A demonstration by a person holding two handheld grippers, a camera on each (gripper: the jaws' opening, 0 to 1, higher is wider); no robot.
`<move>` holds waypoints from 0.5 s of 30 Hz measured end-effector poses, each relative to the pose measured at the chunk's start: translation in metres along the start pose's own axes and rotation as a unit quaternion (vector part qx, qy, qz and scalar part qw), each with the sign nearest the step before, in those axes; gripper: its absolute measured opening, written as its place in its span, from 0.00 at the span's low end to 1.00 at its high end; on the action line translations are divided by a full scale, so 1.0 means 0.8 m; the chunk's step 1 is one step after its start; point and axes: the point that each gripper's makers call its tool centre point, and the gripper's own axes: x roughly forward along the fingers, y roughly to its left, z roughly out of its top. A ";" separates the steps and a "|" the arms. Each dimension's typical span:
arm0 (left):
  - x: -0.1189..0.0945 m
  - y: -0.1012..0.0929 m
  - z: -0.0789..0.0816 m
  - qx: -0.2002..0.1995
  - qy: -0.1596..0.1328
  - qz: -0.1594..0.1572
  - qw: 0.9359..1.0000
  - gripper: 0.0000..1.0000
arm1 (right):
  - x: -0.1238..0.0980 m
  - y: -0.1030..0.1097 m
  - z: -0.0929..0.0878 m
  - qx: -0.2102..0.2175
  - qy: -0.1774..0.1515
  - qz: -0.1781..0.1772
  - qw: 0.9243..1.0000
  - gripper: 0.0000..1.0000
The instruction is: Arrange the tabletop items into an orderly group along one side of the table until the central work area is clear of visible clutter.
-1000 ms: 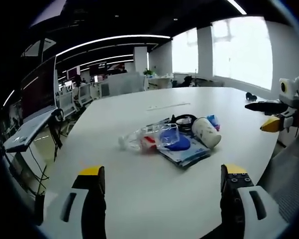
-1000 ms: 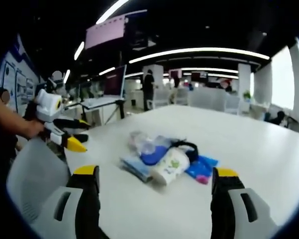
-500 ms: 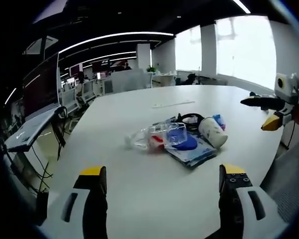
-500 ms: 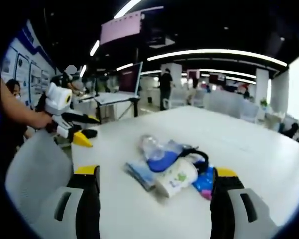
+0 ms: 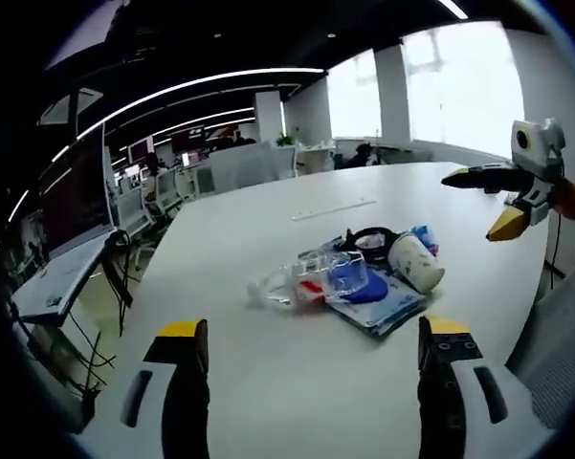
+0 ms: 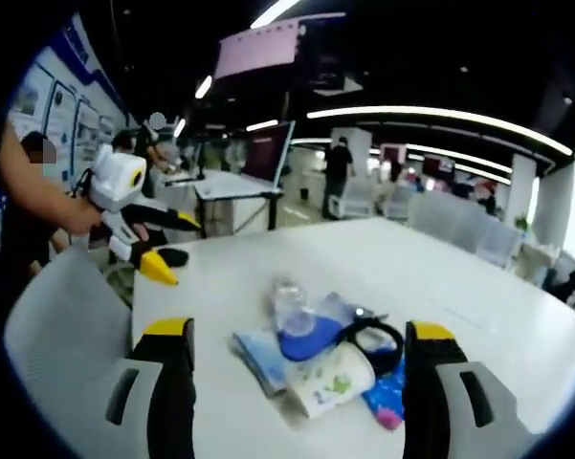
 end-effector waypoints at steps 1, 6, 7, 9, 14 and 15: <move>0.001 0.001 0.001 0.003 0.000 0.001 1.000 0.90 | 0.002 -0.002 0.004 -0.003 -0.001 0.000 1.000 0.88; 0.007 0.003 0.002 0.009 0.003 -0.004 1.000 0.88 | 0.015 -0.004 0.016 -0.010 -0.002 0.009 1.000 0.87; 0.008 0.003 0.002 0.010 0.003 -0.005 1.000 0.88 | 0.019 -0.002 0.017 -0.012 -0.001 0.013 1.000 0.87; 0.010 0.004 0.004 0.010 0.003 -0.006 1.000 0.88 | 0.025 0.001 0.018 -0.016 0.002 0.020 1.000 0.87; 0.011 0.008 0.008 0.007 0.002 -0.006 1.000 0.86 | 0.042 0.009 0.016 -0.027 0.018 0.039 0.999 0.86; 0.011 0.009 0.009 0.008 0.001 -0.006 1.000 0.86 | 0.045 0.010 0.015 -0.028 0.022 0.043 0.998 0.85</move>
